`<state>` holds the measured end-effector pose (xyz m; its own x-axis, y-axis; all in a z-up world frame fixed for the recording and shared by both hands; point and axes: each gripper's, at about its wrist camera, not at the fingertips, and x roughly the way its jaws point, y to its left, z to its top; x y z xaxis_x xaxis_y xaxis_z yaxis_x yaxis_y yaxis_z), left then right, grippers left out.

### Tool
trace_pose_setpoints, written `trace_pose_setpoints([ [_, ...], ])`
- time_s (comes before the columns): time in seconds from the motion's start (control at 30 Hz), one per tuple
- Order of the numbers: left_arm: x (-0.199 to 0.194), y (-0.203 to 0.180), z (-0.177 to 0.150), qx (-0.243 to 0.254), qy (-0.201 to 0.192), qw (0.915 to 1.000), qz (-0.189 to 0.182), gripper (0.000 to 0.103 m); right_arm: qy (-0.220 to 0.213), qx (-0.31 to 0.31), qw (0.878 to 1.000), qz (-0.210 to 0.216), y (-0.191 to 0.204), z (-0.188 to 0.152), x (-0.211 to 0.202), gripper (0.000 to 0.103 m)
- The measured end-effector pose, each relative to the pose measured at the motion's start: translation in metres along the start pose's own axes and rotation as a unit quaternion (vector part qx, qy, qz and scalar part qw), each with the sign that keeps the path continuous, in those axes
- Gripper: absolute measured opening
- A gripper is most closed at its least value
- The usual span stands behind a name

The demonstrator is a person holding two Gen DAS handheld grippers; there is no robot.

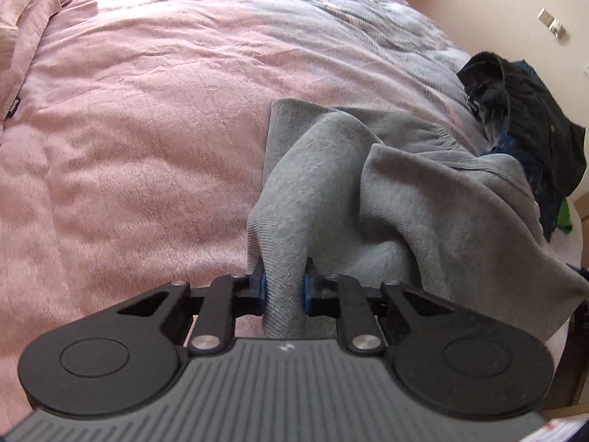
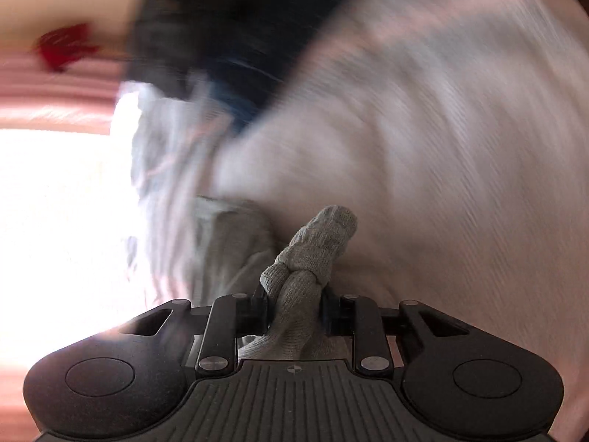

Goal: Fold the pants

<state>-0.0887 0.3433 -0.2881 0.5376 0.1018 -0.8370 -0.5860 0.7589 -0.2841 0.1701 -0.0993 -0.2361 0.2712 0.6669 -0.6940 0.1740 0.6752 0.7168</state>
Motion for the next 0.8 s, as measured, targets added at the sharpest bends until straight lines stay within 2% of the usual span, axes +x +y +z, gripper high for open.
trace_pose_setpoints([
  [0.1, -0.036, -0.022, -0.032, -0.033, -0.014, 0.9991, -0.02, 0.013, -0.058, -0.105, 0.992, 0.047, 0.047, 0.013, -0.041, 0.021],
  [0.17, -0.058, -0.043, -0.061, -0.055, -0.018, 0.9967, -0.056, 0.013, -0.11, -0.169, 0.977, 0.069, 0.067, 0.024, -0.069, 0.021],
  [0.2, -0.063, -0.053, -0.072, -0.062, -0.01, 0.9954, -0.072, 0.018, -0.136, -0.195, 0.969, 0.07, 0.072, 0.03, -0.08, 0.021],
  [0.23, -0.067, -0.065, -0.083, -0.063, 0.009, 0.9941, -0.088, 0.026, -0.157, -0.212, 0.963, 0.061, 0.071, 0.038, -0.088, 0.021],
  [0.27, -0.069, -0.071, -0.09, -0.062, 0.018, 0.9938, -0.09, 0.028, -0.172, -0.218, 0.96, 0.044, 0.067, 0.048, -0.093, 0.021],
  [0.3, -0.071, -0.076, -0.094, -0.056, 0.022, 0.9944, -0.087, 0.028, -0.176, -0.217, 0.96, 0.026, 0.058, 0.057, -0.095, 0.021],
  [0.37, -0.07, -0.073, -0.089, -0.042, 0.029, 0.9966, -0.065, 0.033, -0.154, -0.19, 0.968, -0.05, 0.028, 0.078, -0.09, 0.021],
  [0.43, -0.067, -0.06, -0.071, -0.037, 0.028, 0.9981, -0.04, 0.035, -0.127, -0.14, 0.977, -0.1, -0.01, 0.085, -0.084, 0.021],
  [0.5, -0.056, -0.048, -0.042, -0.027, 0.028, 0.9992, -0.003, 0.035, -0.108, -0.085, 0.984, -0.116, -0.048, 0.081, -0.082, 0.021],
  [0.57, -0.039, -0.041, -0.003, -0.018, 0.028, 0.9993, 0.019, 0.035, -0.107, -0.059, 0.986, -0.113, -0.066, 0.076, -0.083, 0.021],
  [0.7, 0.007, -0.051, 0.09, 0.005, 0.028, 0.9995, 0.015, 0.036, -0.11, -0.071, 0.986, -0.105, -0.067, 0.079, -0.082, 0.021],
  [0.8, 0.049, -0.063, 0.148, -0.015, 0.045, 0.9989, -0.005, 0.038, -0.109, -0.066, 0.987, -0.101, -0.065, 0.086, -0.082, 0.021],
])
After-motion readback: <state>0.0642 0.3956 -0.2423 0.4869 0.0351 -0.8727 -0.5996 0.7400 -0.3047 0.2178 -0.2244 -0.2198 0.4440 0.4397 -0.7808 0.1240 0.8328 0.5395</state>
